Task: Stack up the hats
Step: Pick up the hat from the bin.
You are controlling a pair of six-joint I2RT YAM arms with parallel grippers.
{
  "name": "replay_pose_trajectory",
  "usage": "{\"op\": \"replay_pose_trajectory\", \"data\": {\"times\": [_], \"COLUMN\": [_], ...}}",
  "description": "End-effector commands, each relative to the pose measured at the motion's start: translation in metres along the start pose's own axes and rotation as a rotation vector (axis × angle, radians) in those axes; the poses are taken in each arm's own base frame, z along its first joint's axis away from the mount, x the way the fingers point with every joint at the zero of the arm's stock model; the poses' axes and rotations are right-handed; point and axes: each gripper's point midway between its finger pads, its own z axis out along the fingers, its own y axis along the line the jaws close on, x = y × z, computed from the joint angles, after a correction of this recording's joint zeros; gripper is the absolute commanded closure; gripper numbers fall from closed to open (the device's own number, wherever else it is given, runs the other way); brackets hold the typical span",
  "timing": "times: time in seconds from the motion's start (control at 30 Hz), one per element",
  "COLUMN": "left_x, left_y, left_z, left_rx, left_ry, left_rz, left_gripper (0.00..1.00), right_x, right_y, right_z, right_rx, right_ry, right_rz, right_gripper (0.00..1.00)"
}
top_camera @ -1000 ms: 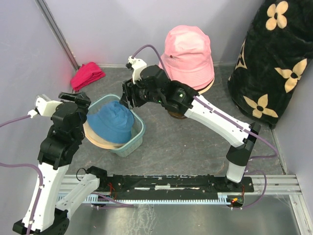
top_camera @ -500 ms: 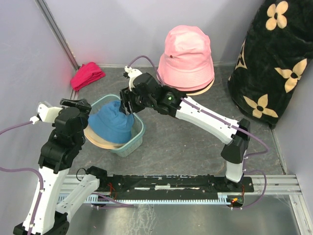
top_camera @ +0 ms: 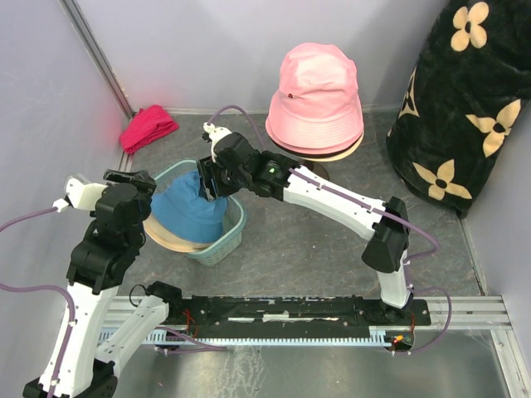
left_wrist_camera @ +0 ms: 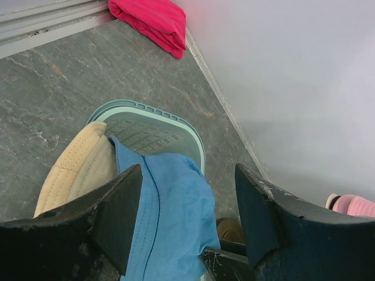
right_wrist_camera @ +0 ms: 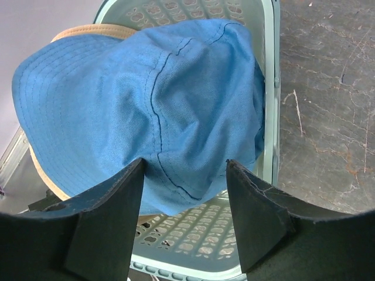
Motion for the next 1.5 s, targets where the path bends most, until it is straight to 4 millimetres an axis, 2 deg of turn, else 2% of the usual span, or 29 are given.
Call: {"op": "replay_pose_trajectory", "data": {"times": [0.0,0.2,0.47,0.97,1.17,1.47], "left_x": [-0.006,-0.006,-0.005,-0.003,-0.003,0.000], "left_y": [0.001,0.002,0.004,0.006,0.006,0.003], "left_z": [0.000,0.000,0.000,-0.001,-0.002,0.001], "left_rx": [-0.007,-0.008,-0.011,-0.010,-0.008,-0.010], "left_ry": [-0.030,-0.030,-0.029,-0.020,-0.019,-0.010], "left_rz": [-0.039,-0.038,-0.031,-0.042,-0.049,-0.049], "left_gripper": [0.29,0.28,0.29,0.29,0.28,0.29], "right_x": [-0.030,-0.031,-0.030,-0.033,-0.048,-0.084], "right_y": [0.012,0.013,0.018,0.019,0.020,0.031], "right_z": [-0.007,-0.004,0.000,-0.005,-0.020,-0.051], "right_rx": [-0.018,-0.020,-0.053,-0.060,-0.057,-0.085], "right_ry": [-0.092,-0.100,-0.094,-0.100,-0.151,-0.273], "right_rz": [0.016,0.026,0.049,0.056,0.014,-0.061], "right_gripper": [0.35,0.37,0.51,0.93,0.96,0.98]}}
